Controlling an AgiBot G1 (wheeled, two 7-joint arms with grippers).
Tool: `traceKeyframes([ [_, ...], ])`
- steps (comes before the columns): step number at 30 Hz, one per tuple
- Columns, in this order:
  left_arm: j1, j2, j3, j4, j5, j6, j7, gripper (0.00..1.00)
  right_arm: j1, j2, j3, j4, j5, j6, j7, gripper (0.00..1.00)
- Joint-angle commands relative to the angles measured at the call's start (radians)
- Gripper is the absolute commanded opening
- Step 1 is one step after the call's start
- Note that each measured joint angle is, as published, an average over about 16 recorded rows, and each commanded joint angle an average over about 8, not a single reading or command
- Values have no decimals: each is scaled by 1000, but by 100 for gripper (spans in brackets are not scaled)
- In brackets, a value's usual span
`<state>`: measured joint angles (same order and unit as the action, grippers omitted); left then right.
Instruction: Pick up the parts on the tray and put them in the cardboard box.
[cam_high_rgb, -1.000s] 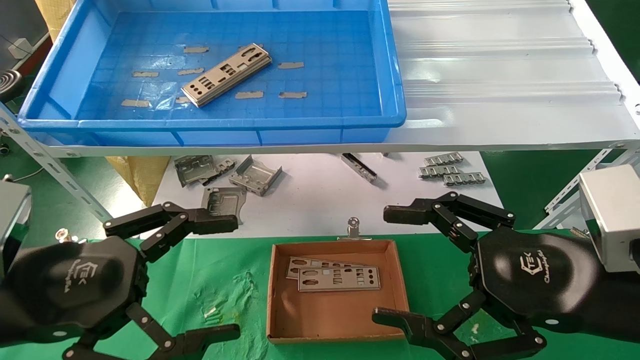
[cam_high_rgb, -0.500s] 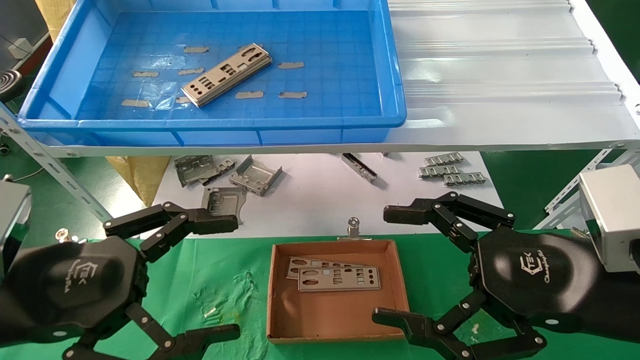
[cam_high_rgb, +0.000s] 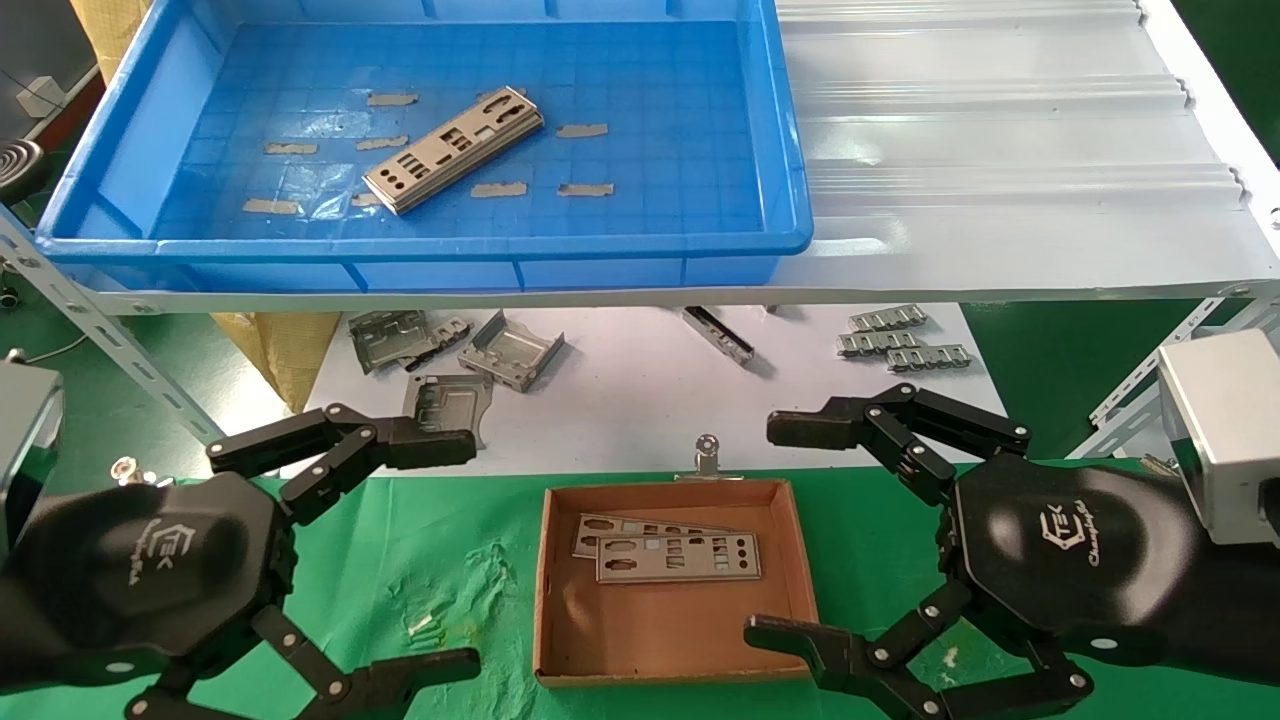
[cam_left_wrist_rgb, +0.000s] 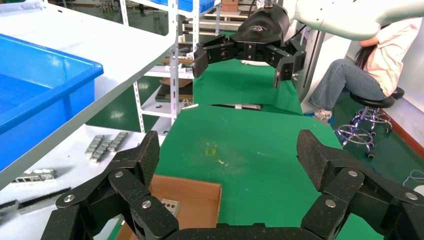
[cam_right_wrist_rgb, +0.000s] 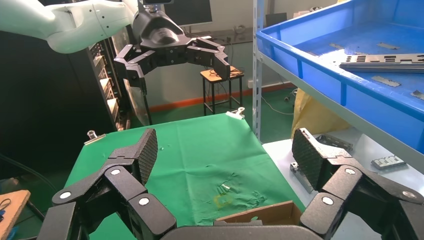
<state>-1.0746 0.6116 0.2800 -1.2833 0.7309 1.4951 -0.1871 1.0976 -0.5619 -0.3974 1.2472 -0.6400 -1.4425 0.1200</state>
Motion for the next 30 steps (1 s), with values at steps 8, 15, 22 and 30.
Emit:
traceKeyframes([
  [8, 0, 0, 0, 0, 0, 0, 0, 100, 0, 0, 0, 0, 0, 0, 0, 100],
  [15, 0, 0, 0, 0, 0, 0, 0, 100, 0, 0, 0, 0, 0, 0, 0, 100],
  [22, 0, 0, 0, 0, 0, 0, 0, 100, 0, 0, 0, 0, 0, 0, 0, 100],
  [30, 0, 0, 0, 0, 0, 0, 0, 100, 0, 0, 0, 0, 0, 0, 0, 100],
])
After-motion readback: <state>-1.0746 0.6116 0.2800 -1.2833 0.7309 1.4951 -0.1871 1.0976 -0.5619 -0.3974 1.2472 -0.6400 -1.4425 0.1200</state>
